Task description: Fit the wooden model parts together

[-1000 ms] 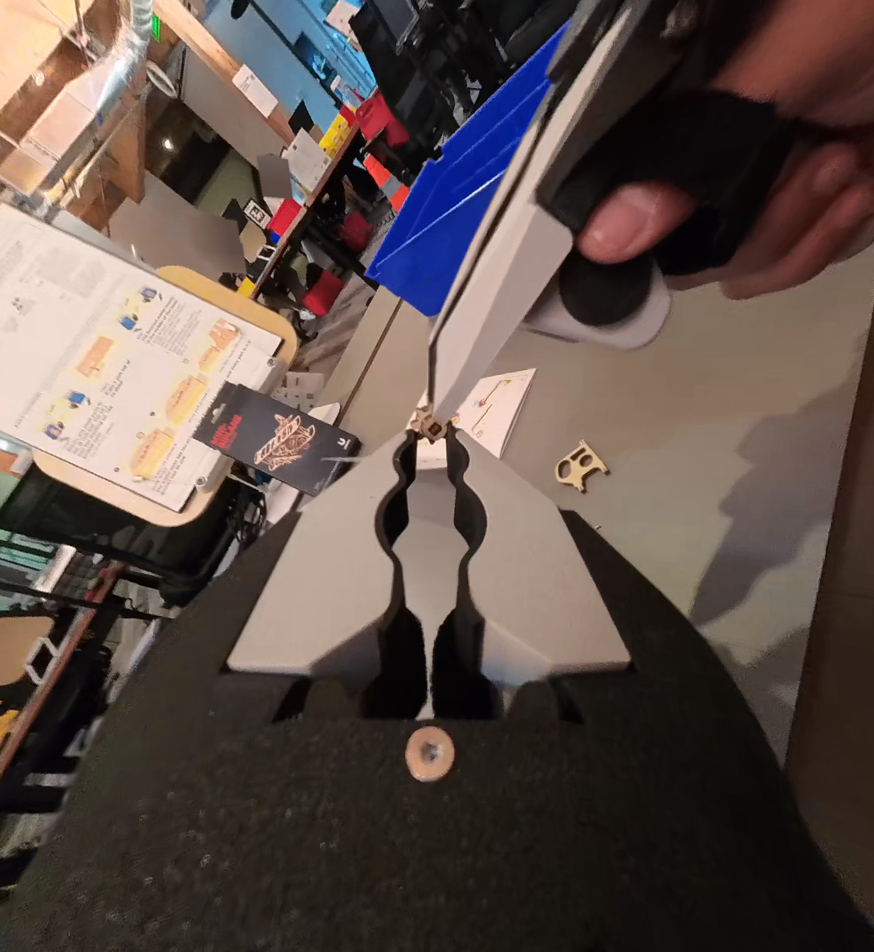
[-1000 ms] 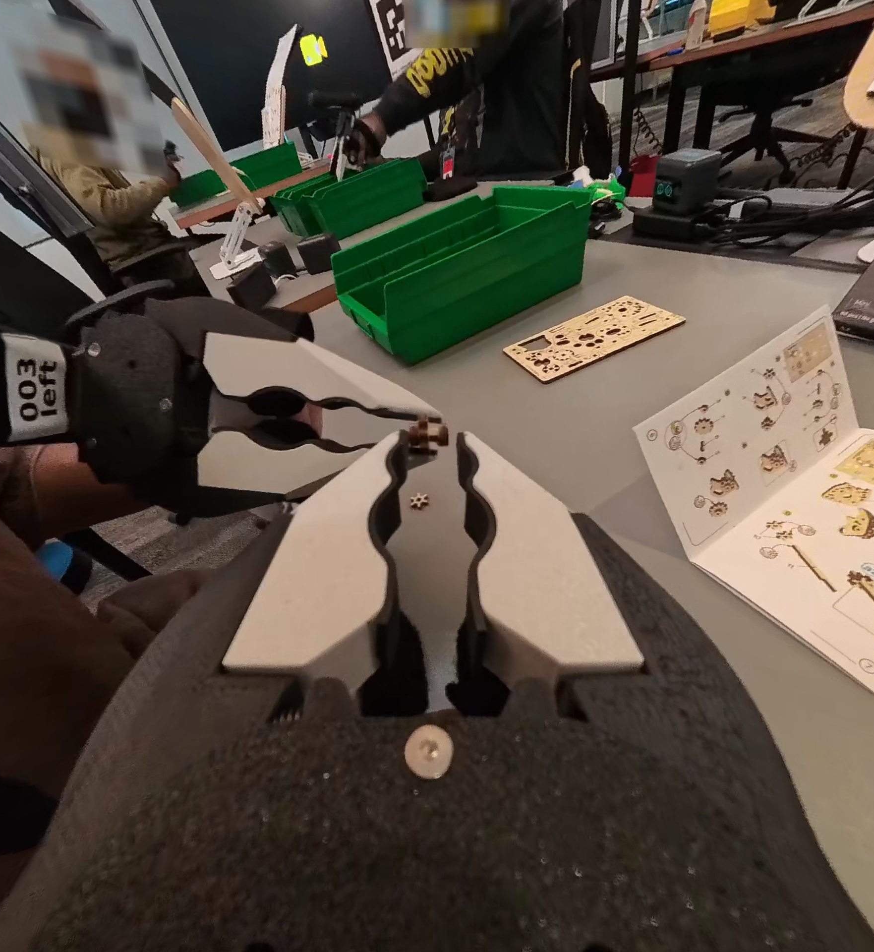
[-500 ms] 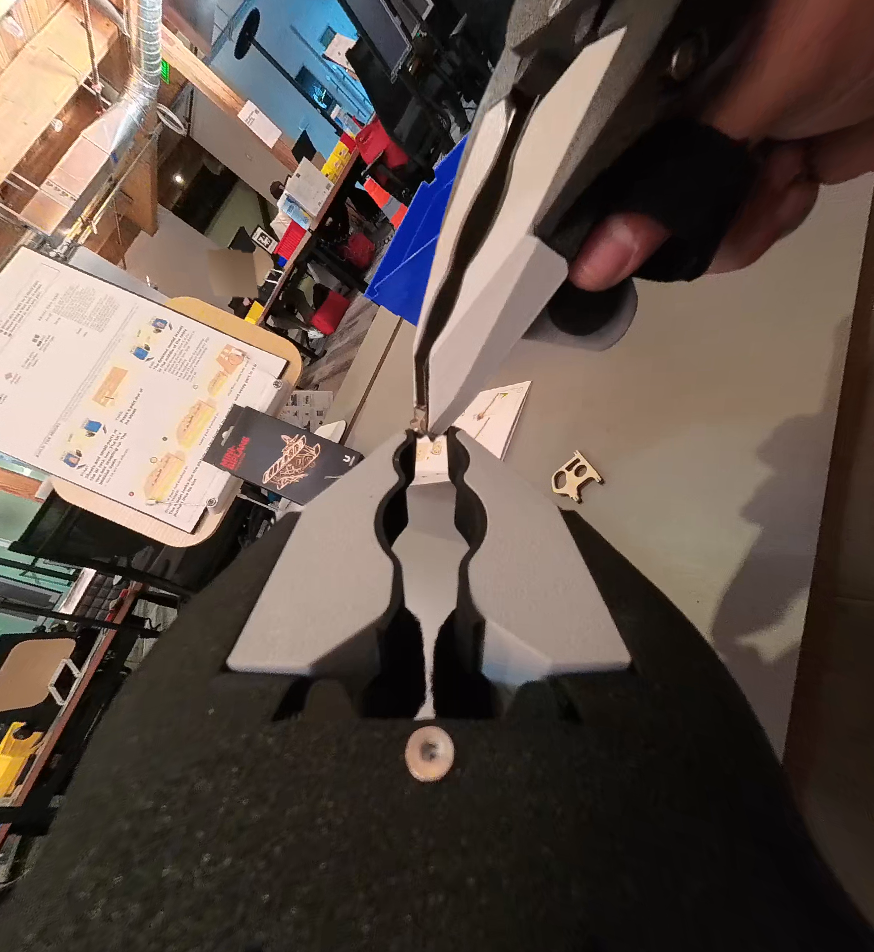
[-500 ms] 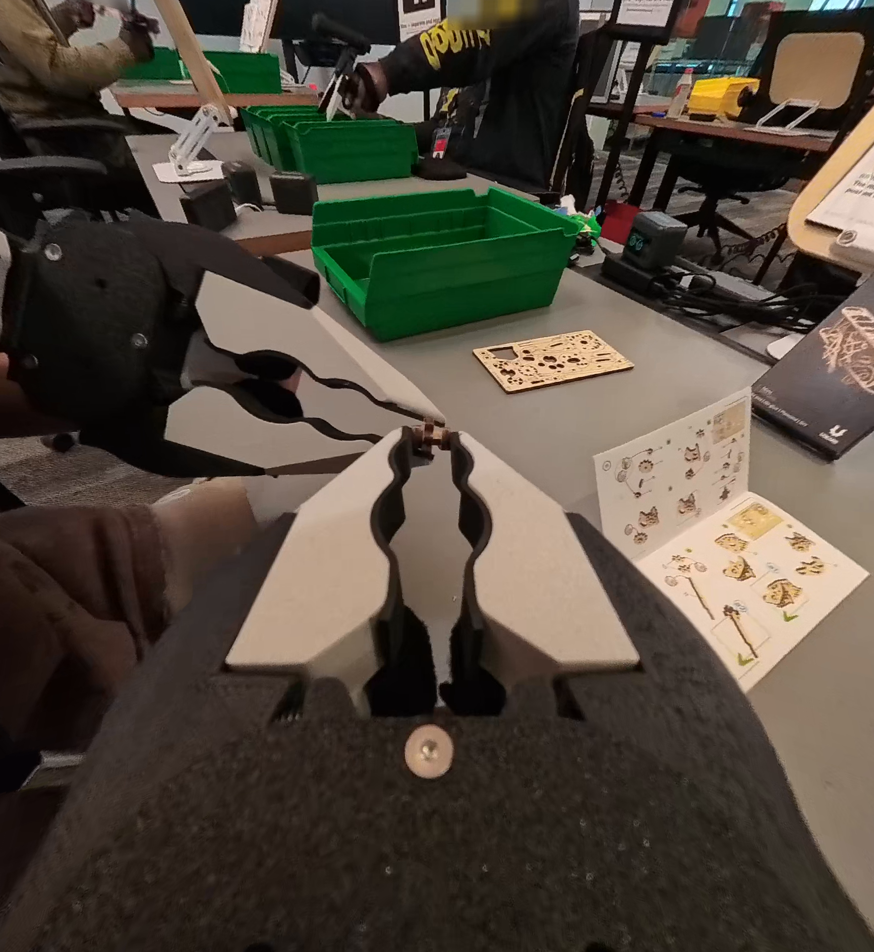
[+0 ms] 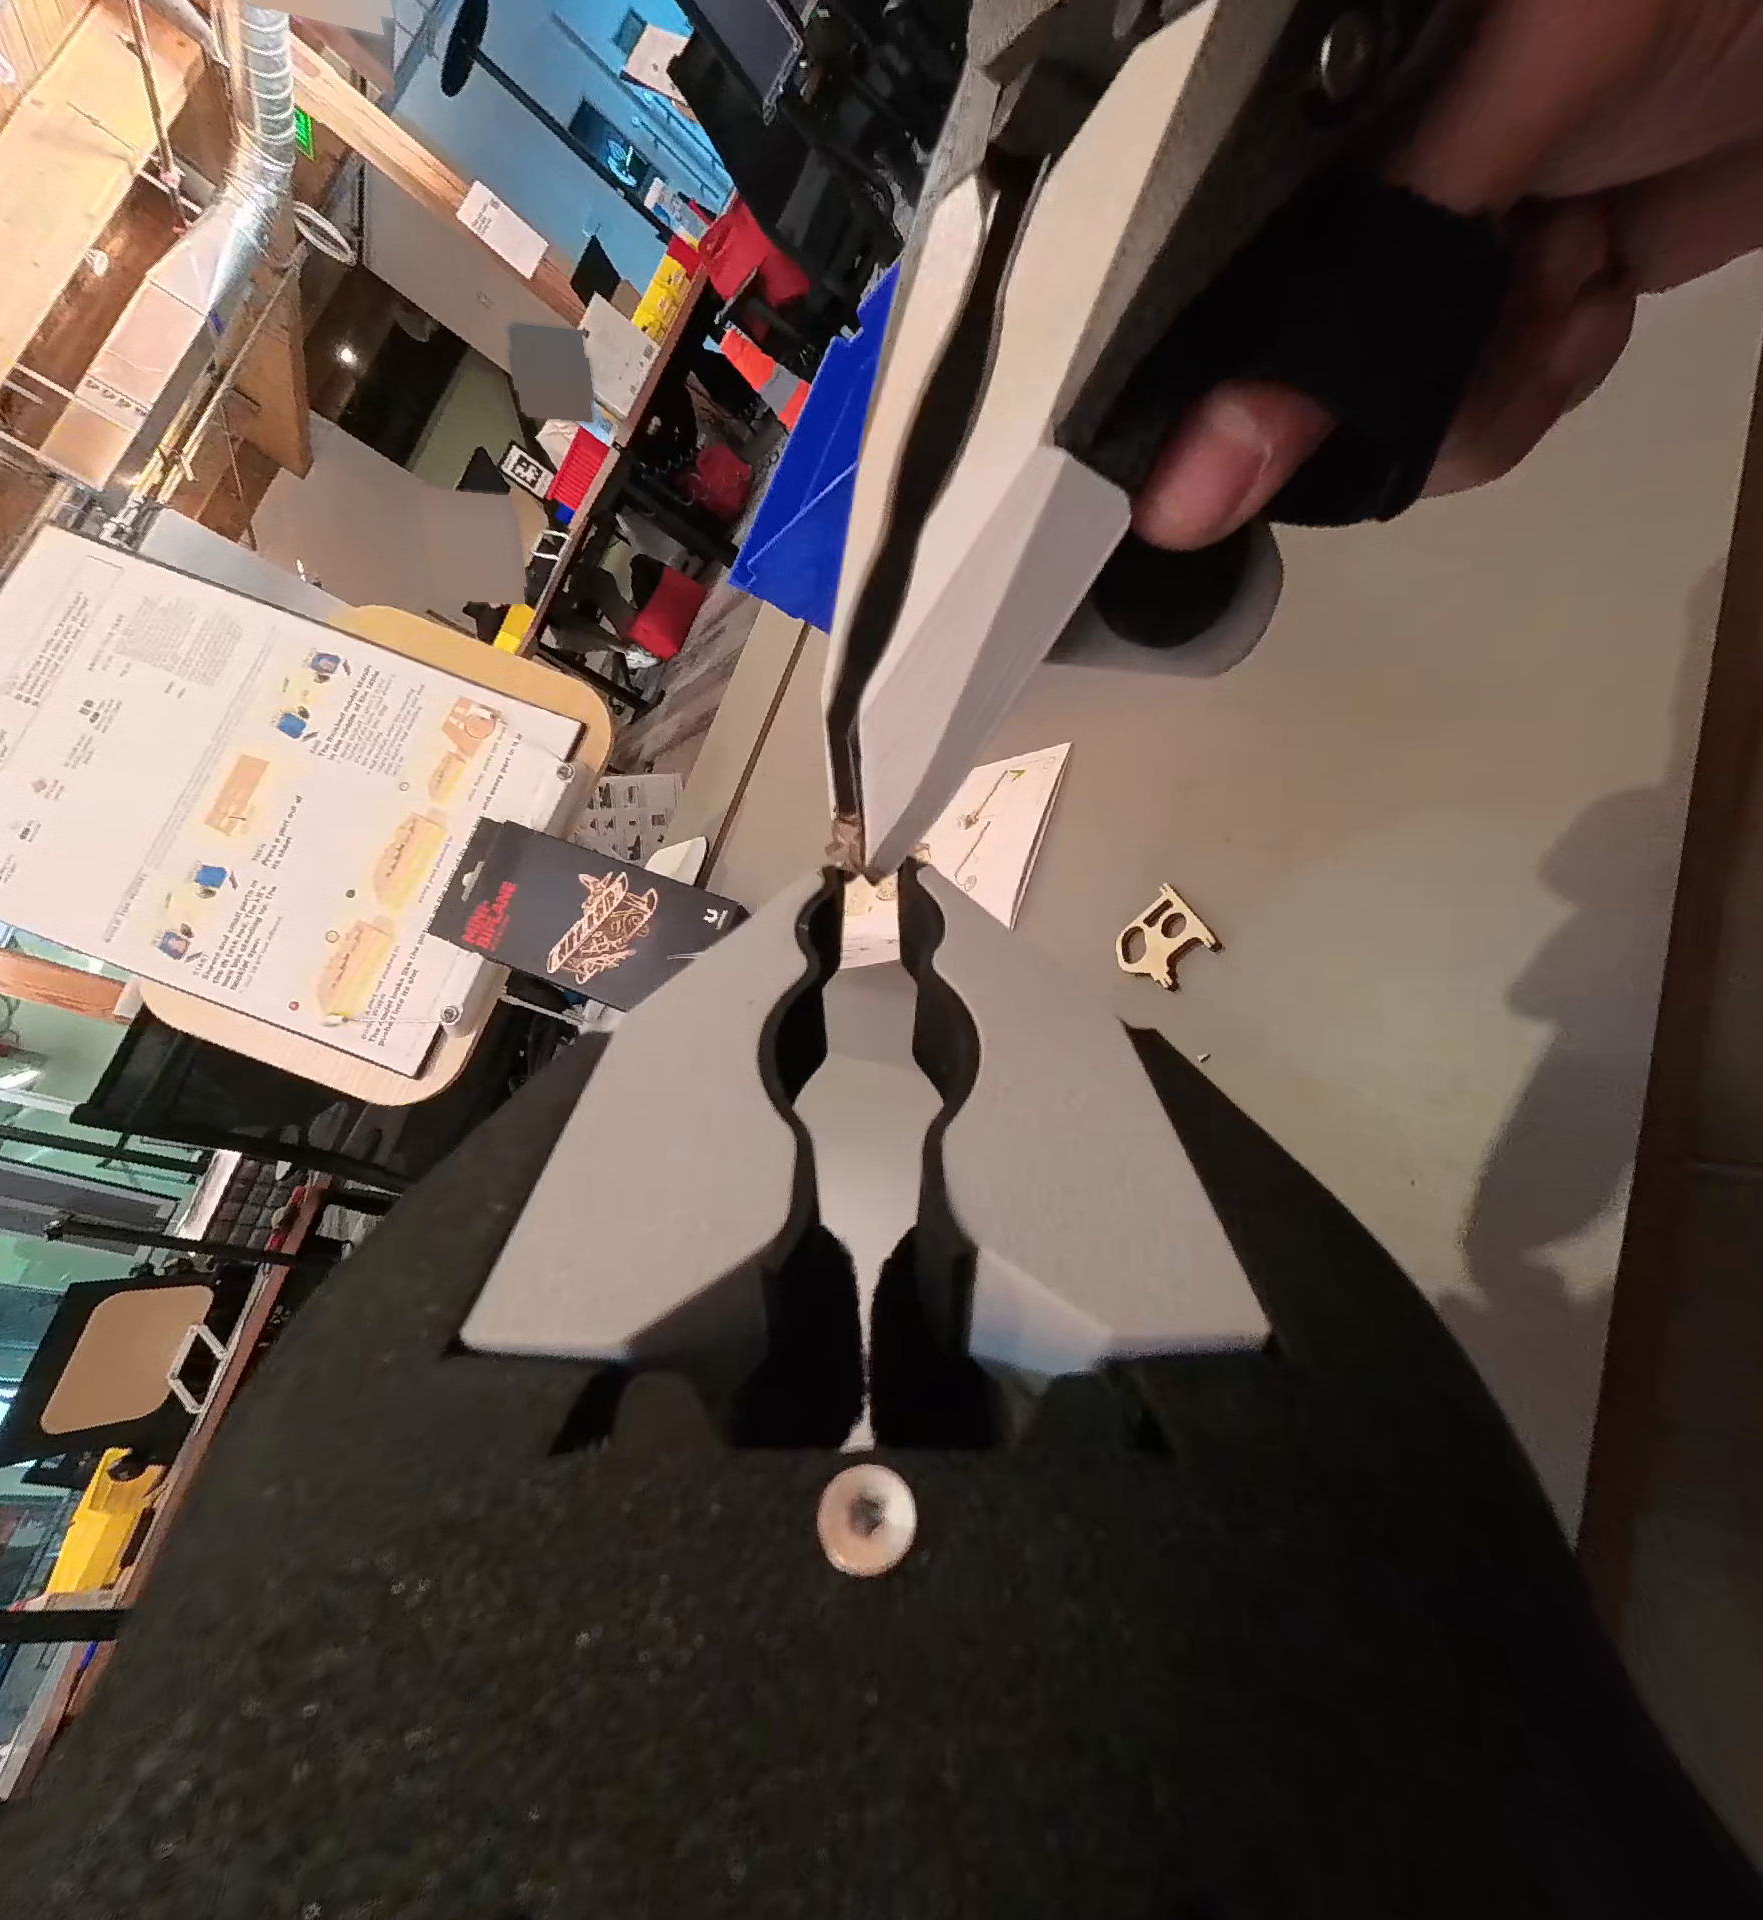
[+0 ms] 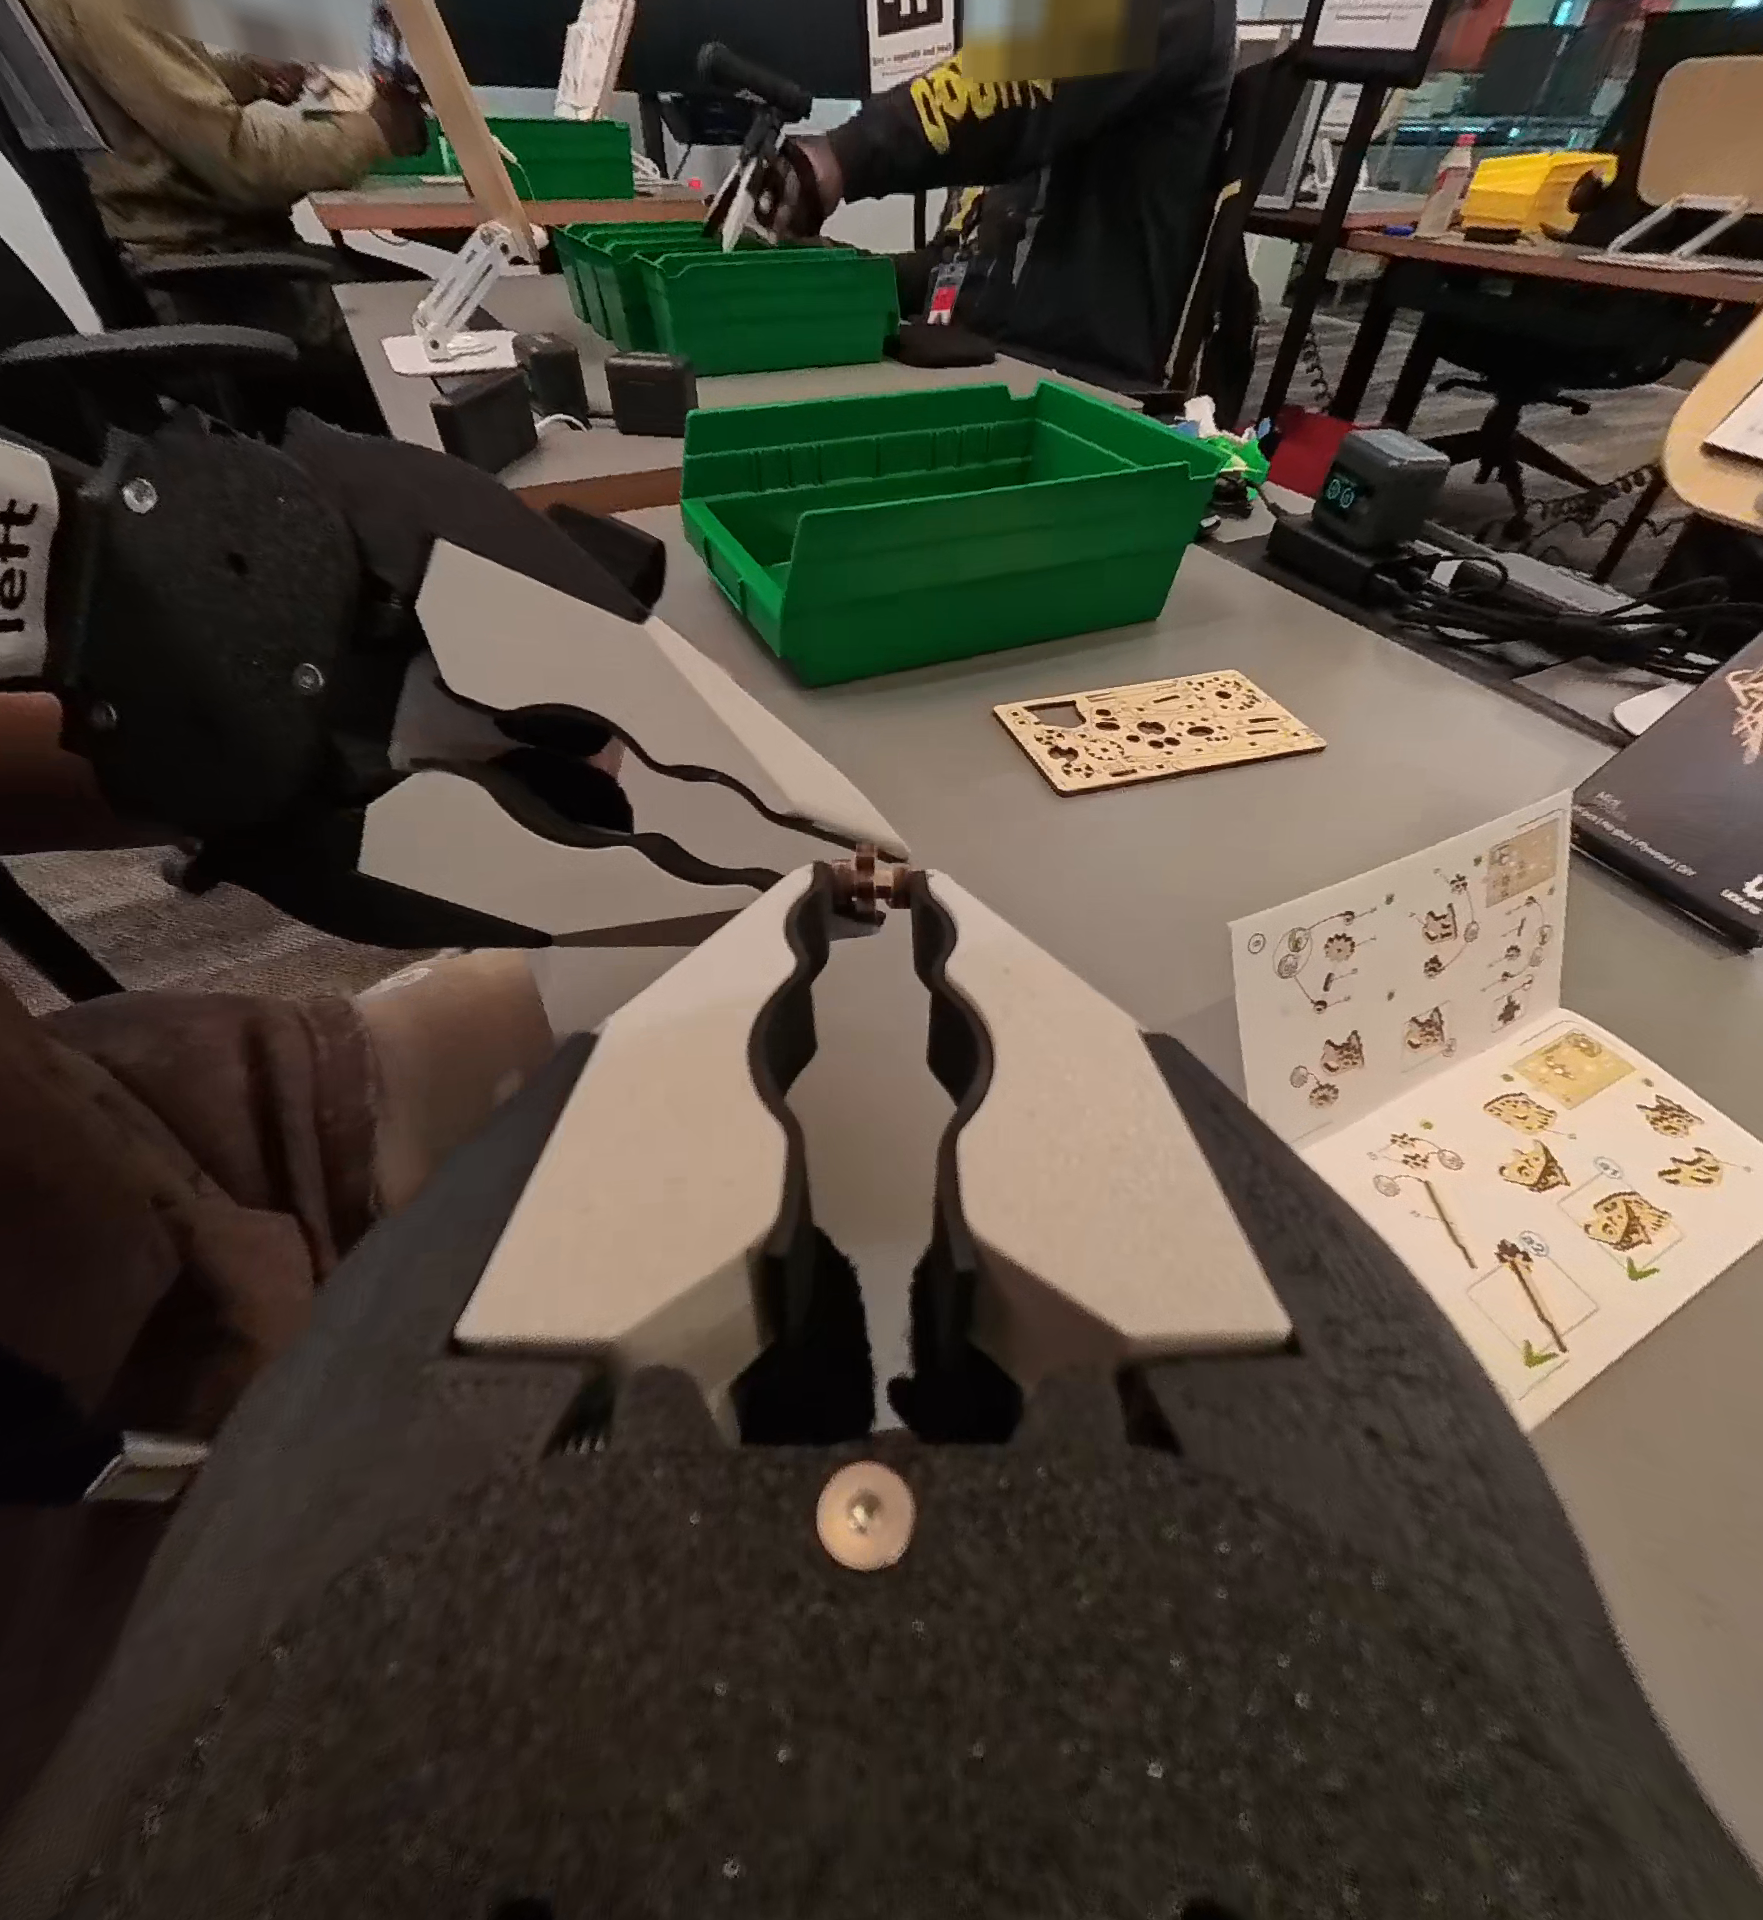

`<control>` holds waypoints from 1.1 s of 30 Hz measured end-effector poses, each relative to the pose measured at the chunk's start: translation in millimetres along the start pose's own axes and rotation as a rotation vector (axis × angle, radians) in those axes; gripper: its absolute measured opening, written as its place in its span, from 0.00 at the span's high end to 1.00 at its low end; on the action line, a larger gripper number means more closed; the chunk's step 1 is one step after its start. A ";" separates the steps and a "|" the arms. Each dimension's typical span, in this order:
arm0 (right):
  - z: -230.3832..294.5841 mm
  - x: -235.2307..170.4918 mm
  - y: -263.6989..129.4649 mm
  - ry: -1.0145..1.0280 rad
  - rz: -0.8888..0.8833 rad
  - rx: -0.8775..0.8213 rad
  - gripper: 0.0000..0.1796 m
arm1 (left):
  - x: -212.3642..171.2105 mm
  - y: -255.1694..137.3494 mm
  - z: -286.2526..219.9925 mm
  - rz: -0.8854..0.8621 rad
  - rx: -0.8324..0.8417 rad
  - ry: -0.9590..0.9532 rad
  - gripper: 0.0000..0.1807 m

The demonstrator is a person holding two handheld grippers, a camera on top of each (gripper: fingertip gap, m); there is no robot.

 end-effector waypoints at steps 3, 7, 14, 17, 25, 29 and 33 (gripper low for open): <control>-1.8 -1.8 0.3 0.044 -0.009 0.020 0.92 | 0.2 0.4 -0.7 0.009 -0.001 0.008 0.96; -2.4 1.1 -3.1 0.018 -0.044 0.009 0.91 | 1.1 -0.4 0.7 0.003 0.015 0.016 0.96; -2.7 0.6 -4.8 -0.014 -0.038 0.012 0.86 | 1.7 -2.0 1.9 -0.007 0.012 0.008 0.96; -2.4 0.5 -4.3 0.005 -0.044 0.024 0.90 | 1.9 -2.4 1.5 -0.011 0.010 0.013 0.96; -1.2 2.8 -5.8 -0.020 -0.052 0.023 0.92 | 3.8 -4.0 3.0 -0.019 0.019 0.033 0.96; -1.7 0.9 -7.5 -0.007 -0.050 0.057 0.92 | 3.7 -4.1 0.7 -0.021 0.007 0.037 0.96; -1.2 2.6 -9.6 -0.015 -0.062 0.056 0.92 | 6.5 -4.6 1.4 -0.027 0.008 0.029 0.96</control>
Point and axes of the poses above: each gripper's, where its closed fingertips meet, y out along the fingers, x out of its top, z = x × y across the jaws, the point moved 7 cm from there along -y, back along the fingers, and after that the axes turned 2 degrees about -z, right-handed, at the moved point
